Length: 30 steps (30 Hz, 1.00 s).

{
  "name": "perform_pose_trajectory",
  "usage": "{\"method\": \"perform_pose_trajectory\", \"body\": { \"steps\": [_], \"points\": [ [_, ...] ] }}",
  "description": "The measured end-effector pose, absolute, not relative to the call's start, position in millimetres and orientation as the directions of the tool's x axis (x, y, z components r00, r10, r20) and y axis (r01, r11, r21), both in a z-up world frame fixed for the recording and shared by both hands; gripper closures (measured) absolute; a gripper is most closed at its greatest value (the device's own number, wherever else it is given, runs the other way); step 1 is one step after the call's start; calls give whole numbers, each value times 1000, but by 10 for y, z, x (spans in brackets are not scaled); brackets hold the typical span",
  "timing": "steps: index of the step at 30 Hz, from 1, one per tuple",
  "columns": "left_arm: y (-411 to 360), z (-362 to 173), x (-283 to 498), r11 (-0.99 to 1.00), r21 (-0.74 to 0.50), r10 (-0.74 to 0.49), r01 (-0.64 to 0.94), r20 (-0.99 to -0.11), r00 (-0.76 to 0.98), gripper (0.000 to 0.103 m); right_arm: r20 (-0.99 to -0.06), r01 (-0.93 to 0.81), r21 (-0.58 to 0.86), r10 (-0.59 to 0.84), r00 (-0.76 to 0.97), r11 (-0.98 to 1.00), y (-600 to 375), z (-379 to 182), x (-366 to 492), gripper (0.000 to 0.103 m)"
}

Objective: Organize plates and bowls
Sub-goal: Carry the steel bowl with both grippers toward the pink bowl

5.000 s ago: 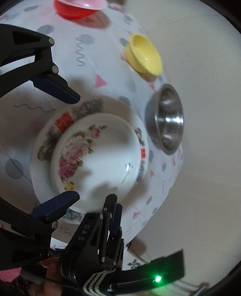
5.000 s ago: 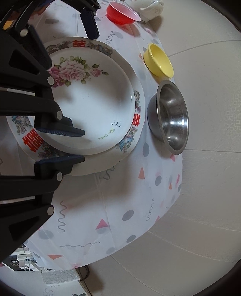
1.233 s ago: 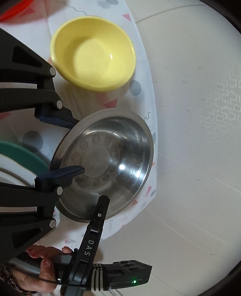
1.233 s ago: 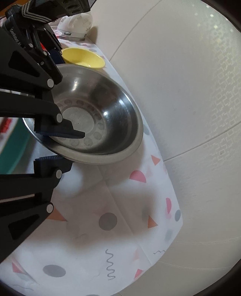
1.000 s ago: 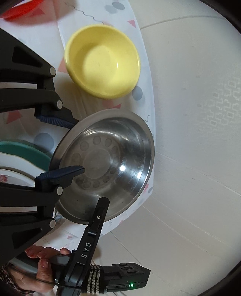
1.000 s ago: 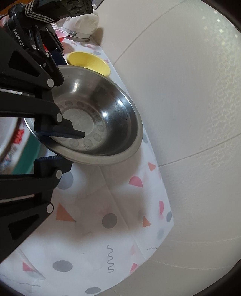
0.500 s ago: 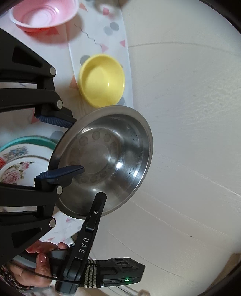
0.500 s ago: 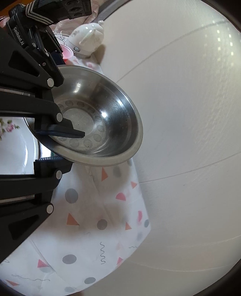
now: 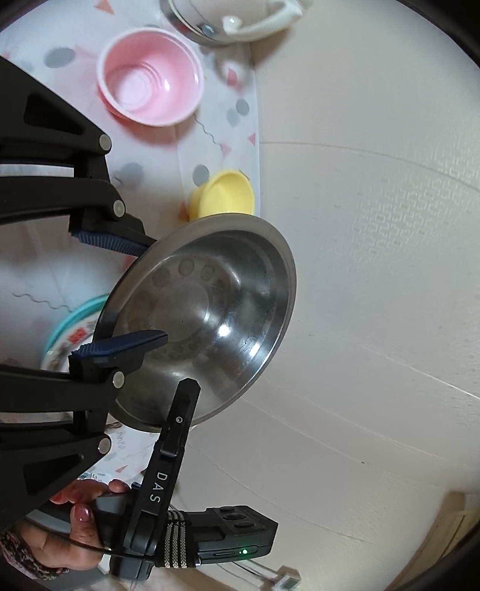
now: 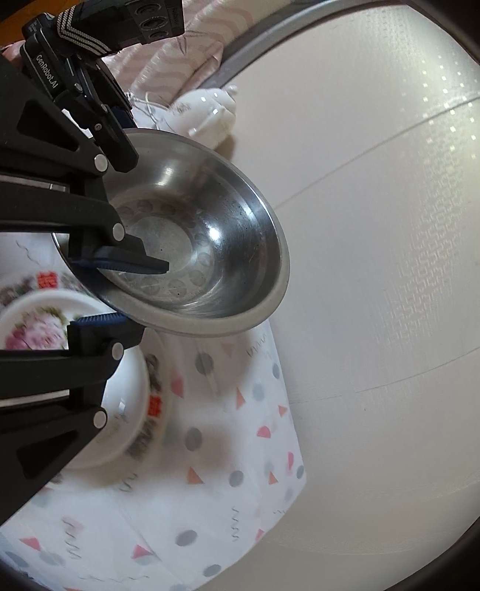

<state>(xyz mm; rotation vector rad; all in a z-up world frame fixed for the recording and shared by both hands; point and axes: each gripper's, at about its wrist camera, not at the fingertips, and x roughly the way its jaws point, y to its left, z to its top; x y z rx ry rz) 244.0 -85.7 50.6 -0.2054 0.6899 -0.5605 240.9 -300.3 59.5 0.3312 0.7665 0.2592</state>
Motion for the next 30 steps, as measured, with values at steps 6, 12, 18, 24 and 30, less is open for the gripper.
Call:
{"method": "perform_pose_trajectory", "body": {
  "steps": [6,12,18,24,30],
  "points": [
    [-566,467,2153,837,-362,-547,411,-529,649,63,-619,-134,405,379,688,905,-2825,493,2185,83],
    [-377,415,1868,850,-346,-526,397,-532,663,63,-613,-150,442,419,670,885,-2647,354,1998,83],
    [-227,272,1763,859,-351,-511,373,-547,663,63,-620,-152,458,438,651,876,-2488,195,1877,83],
    [-155,107,1700,870,-344,-492,352,-574,655,63,-641,-140,451,429,637,881,-2360,65,1819,83],
    [-116,-66,1744,879,-348,-476,326,-605,638,63,-661,-114,469,434,613,876,-2304,-138,1836,83]
  ]
}}
